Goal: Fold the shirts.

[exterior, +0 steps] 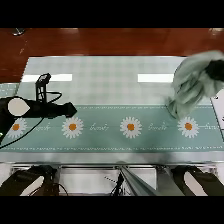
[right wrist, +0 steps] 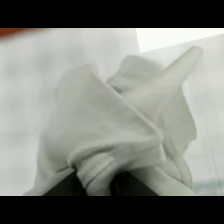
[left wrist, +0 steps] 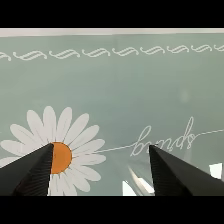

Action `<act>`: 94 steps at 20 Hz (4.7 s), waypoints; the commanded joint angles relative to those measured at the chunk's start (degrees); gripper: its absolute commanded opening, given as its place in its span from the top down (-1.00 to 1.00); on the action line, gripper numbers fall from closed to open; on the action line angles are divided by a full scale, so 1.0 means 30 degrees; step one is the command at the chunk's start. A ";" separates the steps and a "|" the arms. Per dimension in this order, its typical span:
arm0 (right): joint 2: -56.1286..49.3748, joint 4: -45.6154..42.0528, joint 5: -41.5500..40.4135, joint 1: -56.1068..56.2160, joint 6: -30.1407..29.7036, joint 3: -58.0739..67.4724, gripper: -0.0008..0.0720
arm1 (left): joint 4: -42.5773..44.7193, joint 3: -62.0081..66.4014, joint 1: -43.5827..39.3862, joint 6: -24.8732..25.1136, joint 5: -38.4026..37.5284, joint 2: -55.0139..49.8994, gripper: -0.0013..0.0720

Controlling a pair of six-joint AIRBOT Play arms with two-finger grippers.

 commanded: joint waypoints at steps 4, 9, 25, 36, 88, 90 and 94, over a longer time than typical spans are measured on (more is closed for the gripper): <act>0.0627 0.5355 0.0969 -0.0007 -0.3344 0.7679 0.90 | 0.1457 -0.0007 0.0051 0.0532 0.0146 -0.0015 -0.96; -0.0685 0.7934 0.4583 0.2106 -0.4306 0.8058 0.90 | 0.3045 0.0153 0.2586 0.0240 0.0831 0.0015 -0.96; -1.7770 0.6105 0.3249 1.7726 0.0022 0.8043 0.63 | 0.0605 0.0168 0.3883 0.0342 -0.1166 -0.0007 -0.96; -0.8408 0.0605 0.6098 0.4670 -0.0699 0.5370 -0.74 | -0.6011 0.0168 0.3883 0.3257 -0.4087 -0.0015 -0.96; -0.8036 0.8255 0.2098 0.3898 -0.3388 0.5719 0.90 | -1.3653 1.2626 0.3286 0.9464 -0.2557 -0.6426 0.90; -0.8014 0.5100 0.3585 0.3898 -0.1894 1.1570 0.90 | -1.3559 1.5642 0.3861 0.9464 -0.1377 -0.5544 0.90; -0.5894 0.1268 0.5187 0.3898 -0.1275 1.7821 0.90 | -0.9639 1.9744 0.5566 0.6419 -0.1100 -0.3351 0.91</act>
